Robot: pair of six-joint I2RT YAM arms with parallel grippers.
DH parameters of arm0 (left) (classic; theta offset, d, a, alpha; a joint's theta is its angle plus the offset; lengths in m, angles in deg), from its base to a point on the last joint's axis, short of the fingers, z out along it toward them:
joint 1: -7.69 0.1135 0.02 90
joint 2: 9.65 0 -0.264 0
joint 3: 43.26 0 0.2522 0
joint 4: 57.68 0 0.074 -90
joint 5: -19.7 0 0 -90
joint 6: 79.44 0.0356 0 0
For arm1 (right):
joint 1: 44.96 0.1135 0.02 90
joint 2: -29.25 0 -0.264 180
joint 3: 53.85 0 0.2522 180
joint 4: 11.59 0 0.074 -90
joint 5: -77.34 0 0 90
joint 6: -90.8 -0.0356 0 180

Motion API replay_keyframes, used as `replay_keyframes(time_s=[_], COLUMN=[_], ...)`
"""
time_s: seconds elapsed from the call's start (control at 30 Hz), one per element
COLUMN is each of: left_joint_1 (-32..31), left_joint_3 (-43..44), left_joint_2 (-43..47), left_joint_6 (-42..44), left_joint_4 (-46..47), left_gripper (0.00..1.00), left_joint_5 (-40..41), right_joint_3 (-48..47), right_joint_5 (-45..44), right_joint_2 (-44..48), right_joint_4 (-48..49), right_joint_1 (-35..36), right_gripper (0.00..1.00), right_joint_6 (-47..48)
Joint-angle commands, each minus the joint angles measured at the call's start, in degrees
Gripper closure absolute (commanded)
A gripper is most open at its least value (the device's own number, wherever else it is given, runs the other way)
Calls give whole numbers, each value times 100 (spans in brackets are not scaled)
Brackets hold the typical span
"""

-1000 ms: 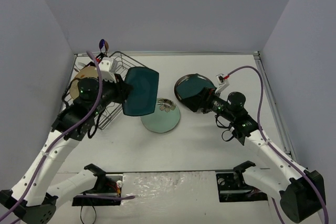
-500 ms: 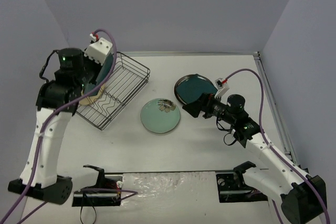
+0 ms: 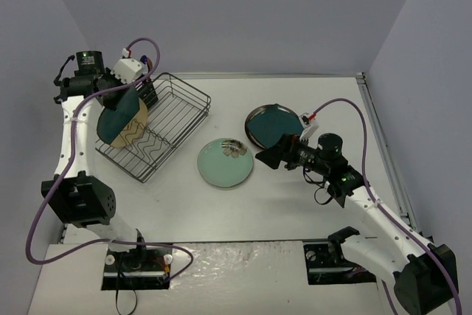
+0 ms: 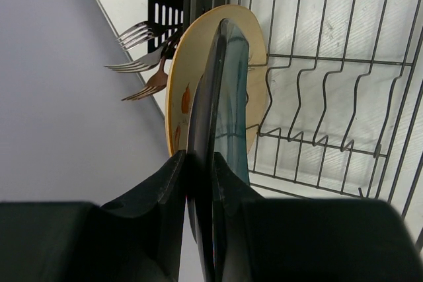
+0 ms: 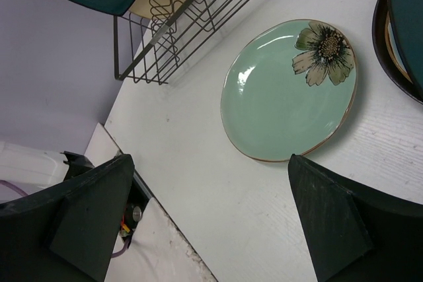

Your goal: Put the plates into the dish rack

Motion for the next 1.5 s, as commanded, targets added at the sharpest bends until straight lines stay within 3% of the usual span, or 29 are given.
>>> replay_keyframes(time_s=[0.0, 0.87, 1.17, 1.33, 1.47], left_joint_1=[146, 298, 298, 298, 303], left_joint_3=[642, 283, -173, -311, -329], left_joint_2=[60, -566, -644, -611, -584], left_joint_6=[303, 448, 115, 63, 7], left_joint_4=[730, 941, 1147, 1224, 1327], left_gripper=[100, 100, 100, 92, 73], left_joint_5=[-610, -1057, -1108, -974, -872], right_joint_3=[8, 94, 127, 136, 75], right_joint_5=[173, 148, 78, 3, -82], right_joint_2=[23, -98, -72, -47, -24], right_joint_4=[326, 472, 449, 415, 273], right_joint_1=[-24, -42, -42, -42, -38], right_gripper=[0, 0, 0, 0, 0], right_joint_6=[-25, -53, -69, -34, 27])
